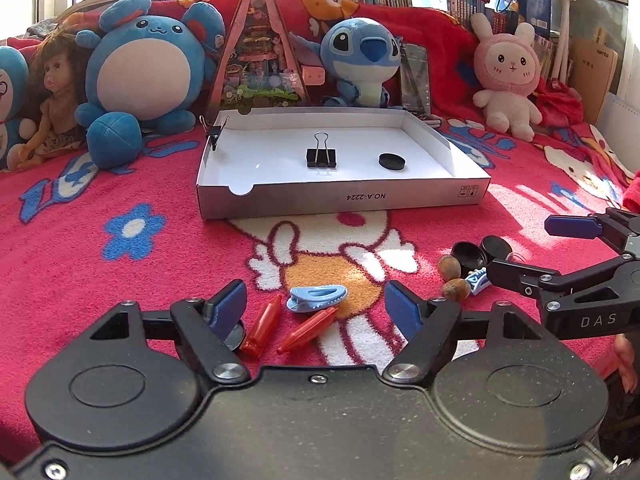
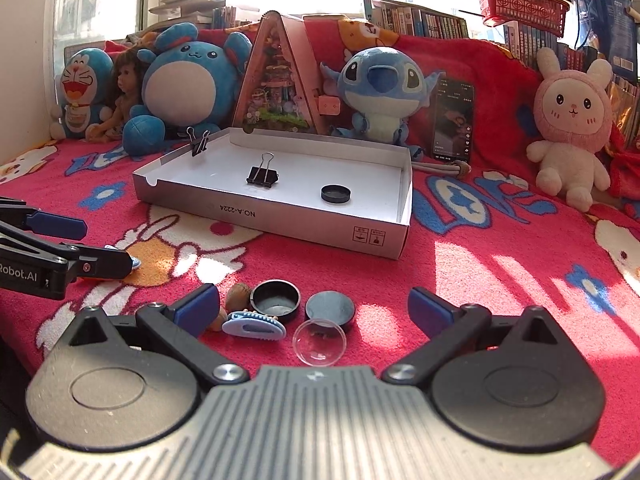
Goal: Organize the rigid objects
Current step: 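Withdraw both tools from the box back toward the remaining objects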
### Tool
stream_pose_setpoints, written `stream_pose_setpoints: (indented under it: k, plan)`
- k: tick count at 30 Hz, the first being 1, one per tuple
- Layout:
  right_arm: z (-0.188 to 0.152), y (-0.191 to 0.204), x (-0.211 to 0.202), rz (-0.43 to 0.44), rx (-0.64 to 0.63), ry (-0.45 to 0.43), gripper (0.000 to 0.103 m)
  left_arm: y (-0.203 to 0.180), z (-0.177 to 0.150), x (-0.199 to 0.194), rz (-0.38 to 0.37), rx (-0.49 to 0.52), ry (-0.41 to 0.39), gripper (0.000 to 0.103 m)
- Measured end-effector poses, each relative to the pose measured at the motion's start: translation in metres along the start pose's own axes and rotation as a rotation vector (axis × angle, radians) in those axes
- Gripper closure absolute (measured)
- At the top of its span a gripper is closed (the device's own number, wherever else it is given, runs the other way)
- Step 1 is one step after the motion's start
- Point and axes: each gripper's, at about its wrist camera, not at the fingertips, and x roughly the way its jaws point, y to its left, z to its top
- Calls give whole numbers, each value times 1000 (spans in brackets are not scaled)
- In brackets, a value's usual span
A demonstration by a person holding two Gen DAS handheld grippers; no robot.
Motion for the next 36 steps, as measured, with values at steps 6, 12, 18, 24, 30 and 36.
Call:
stream_pose_setpoints:
  k: [6,12,18,24,30,36]
  plan:
    - [-8,3,-7,-11,-14,6,3,6,-7,-9,-30,-32,29,57]
    - [-12,-3,-1,10,45,47,20,8,-13,-10,-43,-63,52,62]
    - [-14,-3,3,4,79,67,43,6,-17,-7,-33,-63,65,62]
    - [-14,0,5,-7,62,81,66,9,-19,-6,-4,-59,63,62]
    - [-13,0,6,-9,69,80,69,15,-19,-5,19,-67,61,61]
    - [-13,1,6,-11,66,81,69,17,-18,-2,45,-63,53,57]
